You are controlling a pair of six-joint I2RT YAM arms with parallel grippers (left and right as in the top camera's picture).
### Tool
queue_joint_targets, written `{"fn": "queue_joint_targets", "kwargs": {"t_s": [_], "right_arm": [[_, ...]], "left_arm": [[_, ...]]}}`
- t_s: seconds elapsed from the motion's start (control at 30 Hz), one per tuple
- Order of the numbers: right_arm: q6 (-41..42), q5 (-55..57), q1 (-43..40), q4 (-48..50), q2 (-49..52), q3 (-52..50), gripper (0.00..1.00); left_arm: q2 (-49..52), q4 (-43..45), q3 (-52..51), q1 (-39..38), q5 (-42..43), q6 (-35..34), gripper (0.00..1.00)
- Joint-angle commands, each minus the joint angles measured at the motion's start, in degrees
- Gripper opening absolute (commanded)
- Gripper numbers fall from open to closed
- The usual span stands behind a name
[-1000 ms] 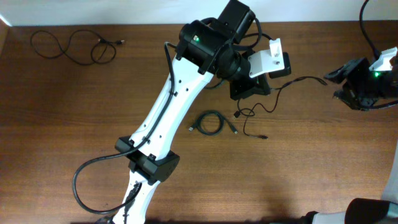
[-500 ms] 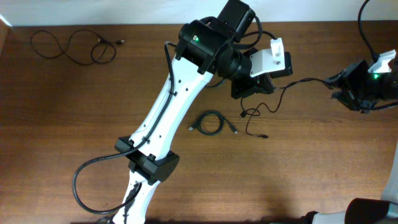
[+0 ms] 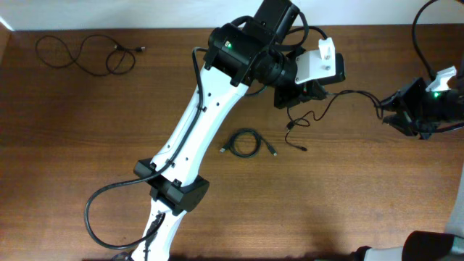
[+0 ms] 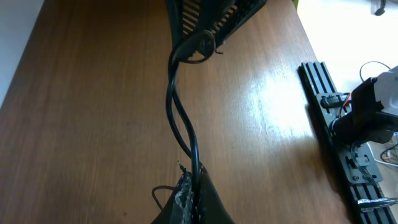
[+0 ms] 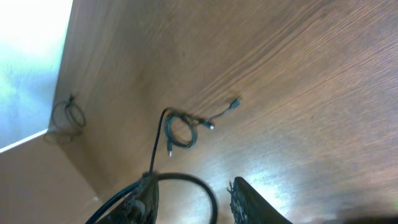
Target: Untangle cables
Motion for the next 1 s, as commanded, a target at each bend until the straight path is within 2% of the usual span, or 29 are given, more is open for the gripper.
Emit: {"fn": "queue_joint_targets", "kwargs": {"t_s": [0.0,0.17,0.3,0.53,0.7,0.87,0.97], "right_arm": [[-4.48,-5.53,-0.11,-0.17,0.09,1.03,0.39],[-4.72,-2.4,-0.09,-1.03,0.09,1.03,0.39],[-4.92,-0.79,-0.04,-2.29,0.09,1.03,0.39],[-4.92,-1.03,0.2,-3.26,0.09,1.03,0.39],[-5.31,-4.04,2.16,-3.28,0.09,1.03,0.4],[-5.46,-5.18,0.55,-2.29,0.09,1.03,0.41],[-10.54,-10.88,-0.98,-2.36,0.09,1.03,0.41]], "left_arm": [[-2.25,0.57,0.59,0.33,-2.29,0.96,0.0],[-2.75,1.55,0.66,0.39,-0.7,0.92,0.0],[-4.42,3.69,0.7,0.7,3.85,0.92,0.0],[-5.68,6.08,0.7,0.68,3.82,0.26,0.0],[-5.68,5.95,0.7,0.7,3.67,0.26,0.0],[-5.68,4.35,0.68,1.07,3.56,0.24,0.0],[-5.68,4.15,0.7,1.42,3.74,0.26,0.0]]}}
